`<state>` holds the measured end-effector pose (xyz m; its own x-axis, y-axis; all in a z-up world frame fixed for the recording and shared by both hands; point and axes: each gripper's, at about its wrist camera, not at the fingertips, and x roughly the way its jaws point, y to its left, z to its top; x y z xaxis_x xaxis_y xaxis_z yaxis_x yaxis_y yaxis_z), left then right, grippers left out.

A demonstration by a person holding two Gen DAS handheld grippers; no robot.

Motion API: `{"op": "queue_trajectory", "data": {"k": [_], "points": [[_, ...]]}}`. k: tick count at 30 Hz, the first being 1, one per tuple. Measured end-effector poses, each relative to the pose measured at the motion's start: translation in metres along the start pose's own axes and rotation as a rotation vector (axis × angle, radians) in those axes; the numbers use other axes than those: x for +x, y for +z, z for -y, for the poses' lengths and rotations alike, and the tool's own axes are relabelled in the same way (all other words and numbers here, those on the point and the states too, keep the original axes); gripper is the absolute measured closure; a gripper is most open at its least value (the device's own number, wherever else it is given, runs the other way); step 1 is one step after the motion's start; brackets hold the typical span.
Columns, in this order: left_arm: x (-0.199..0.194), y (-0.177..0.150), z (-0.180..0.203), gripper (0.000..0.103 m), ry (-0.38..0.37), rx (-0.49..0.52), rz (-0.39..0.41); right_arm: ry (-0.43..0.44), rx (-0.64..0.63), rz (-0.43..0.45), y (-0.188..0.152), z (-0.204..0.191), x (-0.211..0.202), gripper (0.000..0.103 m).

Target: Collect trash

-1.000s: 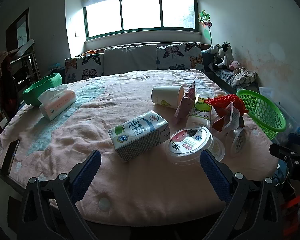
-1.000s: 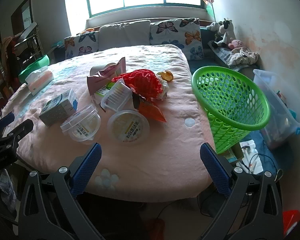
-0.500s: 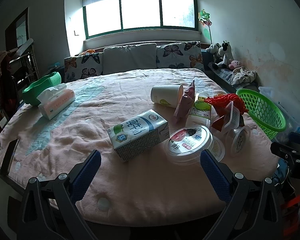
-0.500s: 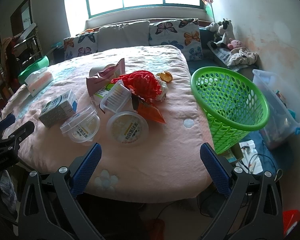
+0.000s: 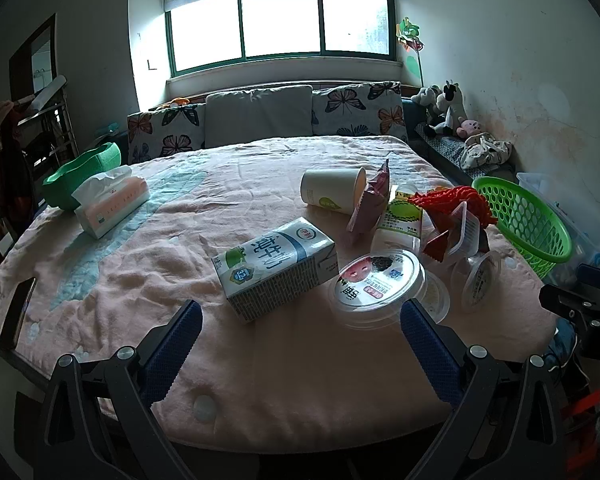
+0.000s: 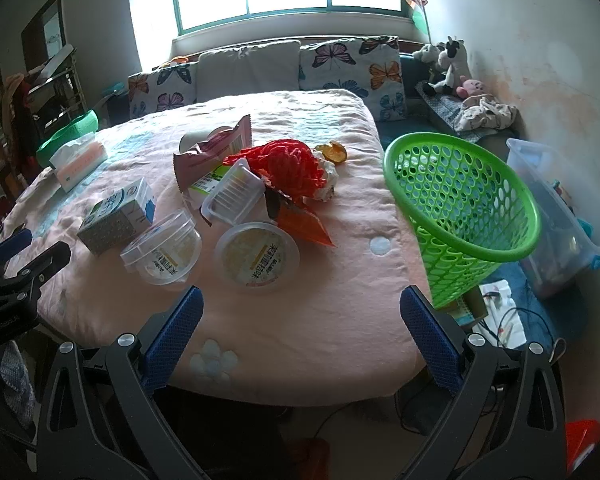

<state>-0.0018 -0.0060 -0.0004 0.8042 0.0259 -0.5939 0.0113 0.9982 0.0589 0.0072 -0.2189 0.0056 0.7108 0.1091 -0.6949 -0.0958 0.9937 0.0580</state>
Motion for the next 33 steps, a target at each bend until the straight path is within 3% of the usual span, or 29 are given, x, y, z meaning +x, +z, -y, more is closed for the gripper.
{"op": "queue_trajectory", "data": {"k": [33], "points": [[0.01,0.005,-0.003,0.007,-0.004,0.009,-0.017,0.013,-0.013,-0.004,0.006,-0.005,0.007,0.006]]}}
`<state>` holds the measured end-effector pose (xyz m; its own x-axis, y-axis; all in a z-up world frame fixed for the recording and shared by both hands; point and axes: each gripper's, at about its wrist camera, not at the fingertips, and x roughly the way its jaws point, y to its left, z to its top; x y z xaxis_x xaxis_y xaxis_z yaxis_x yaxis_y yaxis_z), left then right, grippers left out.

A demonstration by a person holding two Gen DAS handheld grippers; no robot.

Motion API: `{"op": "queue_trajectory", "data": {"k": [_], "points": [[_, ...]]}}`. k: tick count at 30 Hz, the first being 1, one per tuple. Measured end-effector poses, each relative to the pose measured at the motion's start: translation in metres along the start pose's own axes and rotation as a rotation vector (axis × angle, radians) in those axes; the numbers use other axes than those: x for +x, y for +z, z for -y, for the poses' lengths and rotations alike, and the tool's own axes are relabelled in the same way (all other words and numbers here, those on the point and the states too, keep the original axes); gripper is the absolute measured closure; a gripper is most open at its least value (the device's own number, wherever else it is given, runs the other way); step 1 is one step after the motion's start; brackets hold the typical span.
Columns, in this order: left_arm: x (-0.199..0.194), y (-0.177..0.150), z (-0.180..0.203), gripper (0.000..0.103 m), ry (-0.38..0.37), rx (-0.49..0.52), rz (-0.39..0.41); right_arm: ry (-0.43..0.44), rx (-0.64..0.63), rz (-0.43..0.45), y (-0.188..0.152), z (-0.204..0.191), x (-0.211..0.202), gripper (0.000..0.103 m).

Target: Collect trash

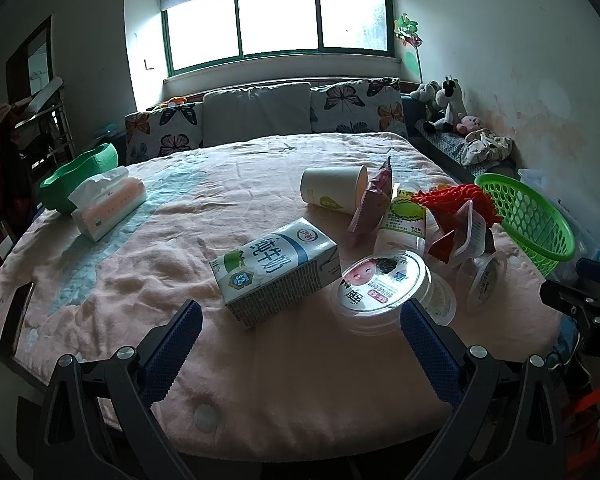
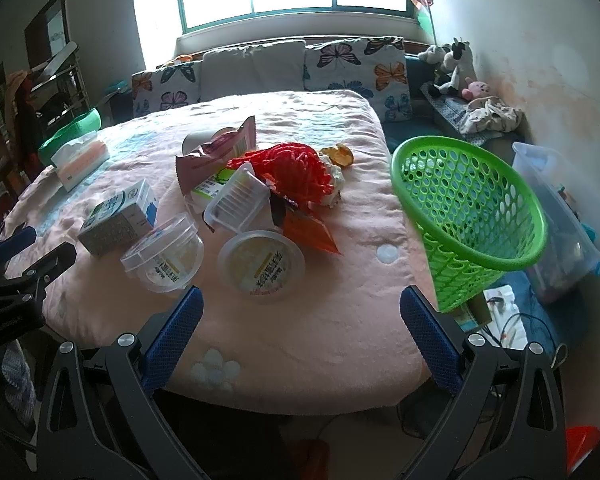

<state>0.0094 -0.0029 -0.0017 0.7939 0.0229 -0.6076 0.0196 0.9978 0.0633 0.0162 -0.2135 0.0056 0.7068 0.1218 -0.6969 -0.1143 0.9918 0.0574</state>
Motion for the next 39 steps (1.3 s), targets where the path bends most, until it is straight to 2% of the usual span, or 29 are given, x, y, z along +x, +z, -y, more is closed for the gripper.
{"op": "queue_trajectory", "data": {"k": [13,25,33,39], "points": [[0.005,0.009,-0.012,0.007,0.011,0.004,0.003,0.018,-0.008,-0.006,0.005,-0.002,0.008,0.006],[0.015,0.012,-0.032,0.007,0.019,0.006,-0.01,0.08,0.039,-0.03,0.006,-0.007,0.031,0.009],[0.024,0.011,-0.04,0.007,-0.01,0.032,-0.02,0.12,0.089,-0.046,0.008,-0.008,0.05,0.012],[0.032,0.013,-0.044,0.007,-0.045,0.044,-0.035,0.12,0.112,-0.059,0.01,-0.008,0.062,0.013]]}}
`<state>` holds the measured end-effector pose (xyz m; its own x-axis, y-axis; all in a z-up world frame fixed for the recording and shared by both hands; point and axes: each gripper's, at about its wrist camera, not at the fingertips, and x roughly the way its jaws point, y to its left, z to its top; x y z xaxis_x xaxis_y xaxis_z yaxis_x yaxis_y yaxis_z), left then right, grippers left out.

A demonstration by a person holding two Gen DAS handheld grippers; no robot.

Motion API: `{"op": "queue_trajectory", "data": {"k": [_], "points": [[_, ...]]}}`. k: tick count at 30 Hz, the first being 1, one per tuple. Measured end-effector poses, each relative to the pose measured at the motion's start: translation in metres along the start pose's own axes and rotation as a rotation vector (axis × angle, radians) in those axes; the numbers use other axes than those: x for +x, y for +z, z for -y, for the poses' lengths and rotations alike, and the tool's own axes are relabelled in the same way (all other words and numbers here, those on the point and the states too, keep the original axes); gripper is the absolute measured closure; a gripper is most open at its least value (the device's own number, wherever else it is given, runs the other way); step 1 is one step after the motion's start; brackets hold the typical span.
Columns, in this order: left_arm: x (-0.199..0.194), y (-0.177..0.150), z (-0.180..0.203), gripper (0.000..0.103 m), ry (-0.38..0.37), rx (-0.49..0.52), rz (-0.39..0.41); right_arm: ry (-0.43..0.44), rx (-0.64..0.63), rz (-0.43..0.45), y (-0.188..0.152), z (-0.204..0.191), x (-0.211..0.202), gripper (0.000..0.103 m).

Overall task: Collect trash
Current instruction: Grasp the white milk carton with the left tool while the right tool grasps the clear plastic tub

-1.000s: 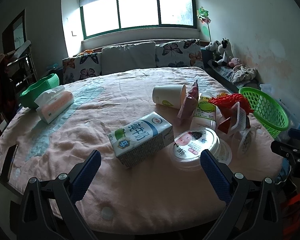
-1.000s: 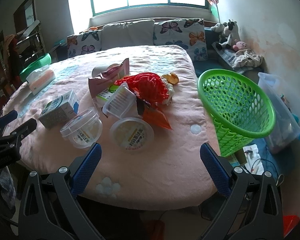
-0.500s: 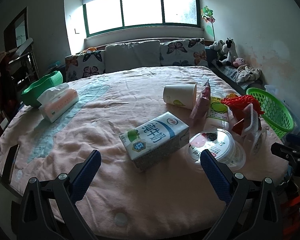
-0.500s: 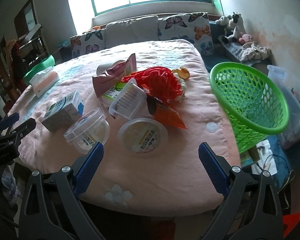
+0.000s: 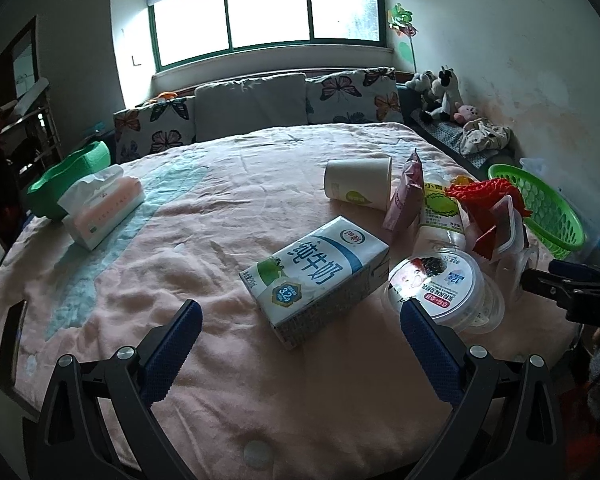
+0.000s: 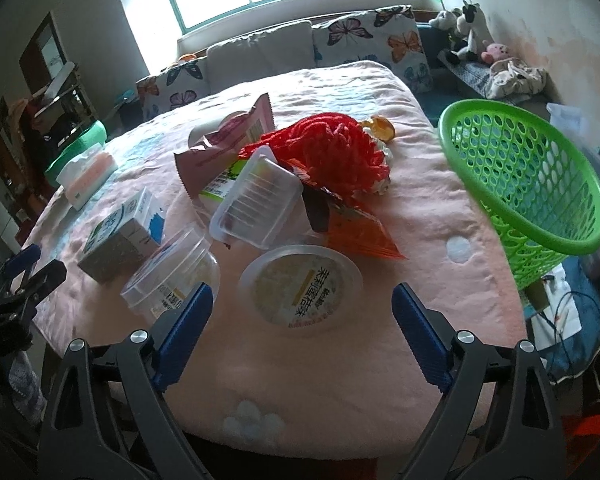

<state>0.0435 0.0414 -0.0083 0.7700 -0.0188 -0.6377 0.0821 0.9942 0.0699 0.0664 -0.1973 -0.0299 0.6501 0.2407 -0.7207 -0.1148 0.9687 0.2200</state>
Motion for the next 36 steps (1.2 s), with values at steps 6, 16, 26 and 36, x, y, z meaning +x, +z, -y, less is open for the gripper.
{"op": "queue_trajectory", "data": {"k": [6,16,26,36], "points": [[0.007,0.007,-0.003,0.007,-0.021,0.06,0.005,0.004,0.029,-0.013,0.0,0.003,0.008,0.016],[0.024,0.016,-0.005,0.007,-0.105,0.125,-0.002,0.019,0.054,-0.024,-0.001,0.01,0.018,0.026],[0.051,0.024,-0.016,0.007,-0.221,0.208,-0.04,0.021,0.016,-0.02,0.001,0.004,0.011,0.033],[0.079,0.036,-0.021,0.007,-0.355,0.313,-0.092,0.031,-0.01,-0.012,0.001,0.003,-0.009,0.033]]}}
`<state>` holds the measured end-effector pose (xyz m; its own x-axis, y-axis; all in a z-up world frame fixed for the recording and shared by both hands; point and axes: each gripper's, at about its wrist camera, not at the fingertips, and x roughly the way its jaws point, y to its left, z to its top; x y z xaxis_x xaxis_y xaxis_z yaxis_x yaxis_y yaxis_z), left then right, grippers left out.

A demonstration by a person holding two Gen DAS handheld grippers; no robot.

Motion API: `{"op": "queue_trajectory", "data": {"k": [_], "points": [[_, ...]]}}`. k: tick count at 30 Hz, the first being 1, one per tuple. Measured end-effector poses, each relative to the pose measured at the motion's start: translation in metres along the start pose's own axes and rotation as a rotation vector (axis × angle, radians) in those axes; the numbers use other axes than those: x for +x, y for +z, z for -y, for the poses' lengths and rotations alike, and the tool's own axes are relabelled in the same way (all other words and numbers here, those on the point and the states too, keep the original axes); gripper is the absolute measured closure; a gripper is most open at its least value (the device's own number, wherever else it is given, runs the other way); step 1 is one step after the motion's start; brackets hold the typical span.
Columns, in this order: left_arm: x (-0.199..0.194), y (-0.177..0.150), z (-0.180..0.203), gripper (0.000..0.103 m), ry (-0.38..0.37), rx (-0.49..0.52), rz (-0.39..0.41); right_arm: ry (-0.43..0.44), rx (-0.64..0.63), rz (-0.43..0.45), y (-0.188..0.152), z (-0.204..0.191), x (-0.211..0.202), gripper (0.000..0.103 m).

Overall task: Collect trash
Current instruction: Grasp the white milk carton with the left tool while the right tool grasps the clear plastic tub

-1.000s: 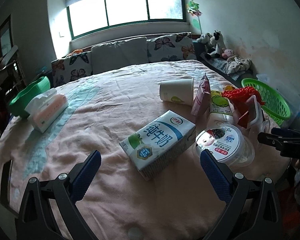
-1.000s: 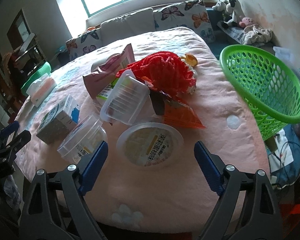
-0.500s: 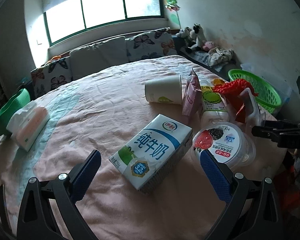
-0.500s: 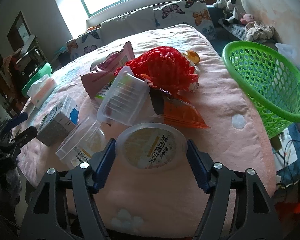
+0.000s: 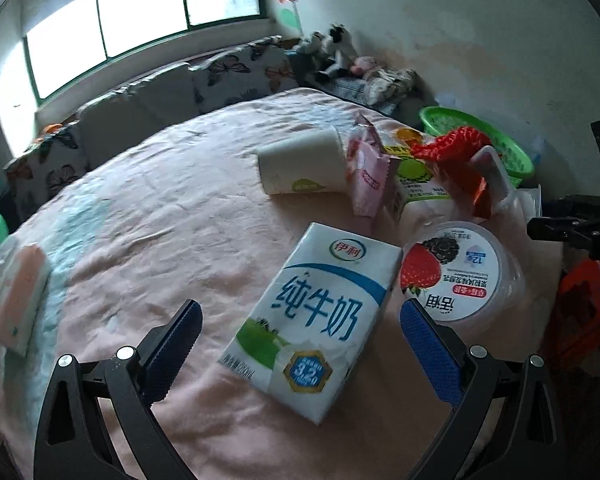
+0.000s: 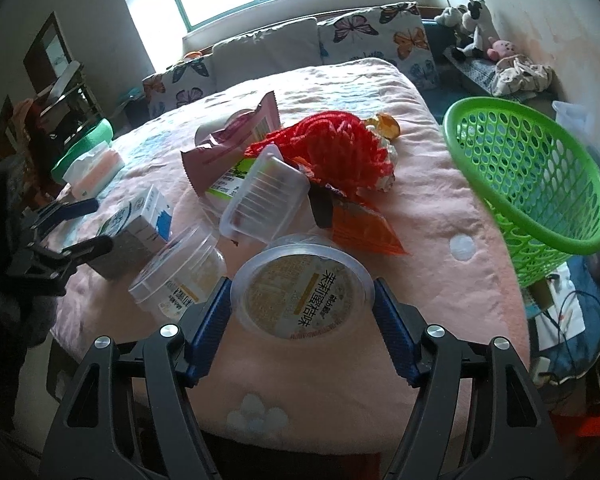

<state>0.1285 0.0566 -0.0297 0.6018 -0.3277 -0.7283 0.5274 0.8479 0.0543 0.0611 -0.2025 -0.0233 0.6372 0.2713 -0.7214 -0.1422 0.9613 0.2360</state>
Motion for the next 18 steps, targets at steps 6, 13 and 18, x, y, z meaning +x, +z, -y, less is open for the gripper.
{"op": "queue_trajectory", "data": {"k": [6,13,18], "points": [[0.019,0.006,0.0,0.007,-0.043,0.048,-0.026,-0.008,-0.007,0.0,-0.003,0.0,-0.009,0.033],[0.029,0.006,0.005,0.028,-0.066,0.056,-0.05,-0.013,0.001,0.005,-0.002,0.006,-0.016,0.033],[0.026,0.007,0.003,0.034,-0.051,0.022,-0.027,-0.021,0.003,0.011,-0.001,0.009,-0.019,0.033]]}}
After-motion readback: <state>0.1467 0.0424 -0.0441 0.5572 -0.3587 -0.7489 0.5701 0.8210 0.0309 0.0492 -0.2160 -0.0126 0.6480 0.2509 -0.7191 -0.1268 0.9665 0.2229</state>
